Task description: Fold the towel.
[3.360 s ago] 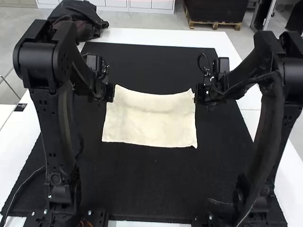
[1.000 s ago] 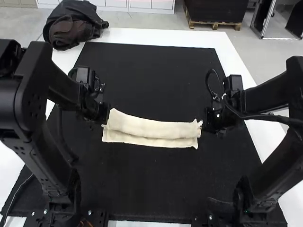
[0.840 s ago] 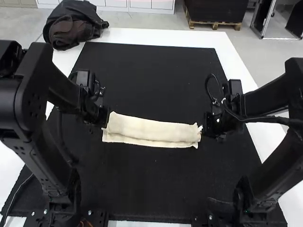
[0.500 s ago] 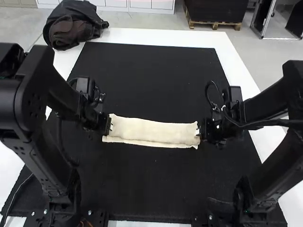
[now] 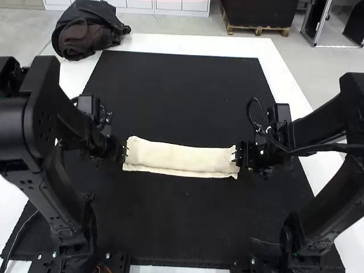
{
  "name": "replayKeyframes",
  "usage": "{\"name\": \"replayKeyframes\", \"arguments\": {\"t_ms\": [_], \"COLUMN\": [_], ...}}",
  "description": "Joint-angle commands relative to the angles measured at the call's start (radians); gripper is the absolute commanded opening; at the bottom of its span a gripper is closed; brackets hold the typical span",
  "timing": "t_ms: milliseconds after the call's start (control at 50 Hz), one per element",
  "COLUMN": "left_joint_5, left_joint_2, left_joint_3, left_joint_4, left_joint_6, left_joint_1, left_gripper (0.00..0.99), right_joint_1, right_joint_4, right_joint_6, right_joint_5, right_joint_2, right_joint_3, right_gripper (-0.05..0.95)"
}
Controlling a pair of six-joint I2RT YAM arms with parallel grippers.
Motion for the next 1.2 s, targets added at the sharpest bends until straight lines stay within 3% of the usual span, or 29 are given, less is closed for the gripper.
{"name": "replayKeyframes", "arguments": {"t_ms": [0, 300, 460, 860, 1180], "left_joint_5": [0.063, 0.091, 0.108, 0.103, 0.097], "left_joint_2": [-0.039, -0.071, -0.103, -0.148, -0.172], "left_joint_3": [0.008, 0.008, 0.008, 0.008, 0.009], "left_joint_4": [0.003, -0.002, 0.006, 0.006, 0.001], "left_joint_6": [0.01, 0.003, -0.028, -0.08, -0.089], "left_joint_1": [0.025, 0.03, 0.034, 0.026, 0.026], "left_gripper": [0.972, 0.972, 0.972, 0.97, 0.97], "right_joint_1": [0.0, 0.053, 0.067, 0.075, 0.109], "right_joint_4": [0.003, 0.052, 0.07, 0.132, 0.164], "right_joint_6": [-0.002, 0.041, 0.047, 0.045, 0.044], "right_joint_5": [0.004, 0.01, 0.01, 0.01, 0.008], "right_joint_2": [-0.018, -0.001, 0.031, 0.112, 0.18], "right_joint_3": [0.032, 0.034, 0.043, 0.058, 0.067], "right_gripper": [0.91, 0.9, 0.9, 0.9, 0.9]}}
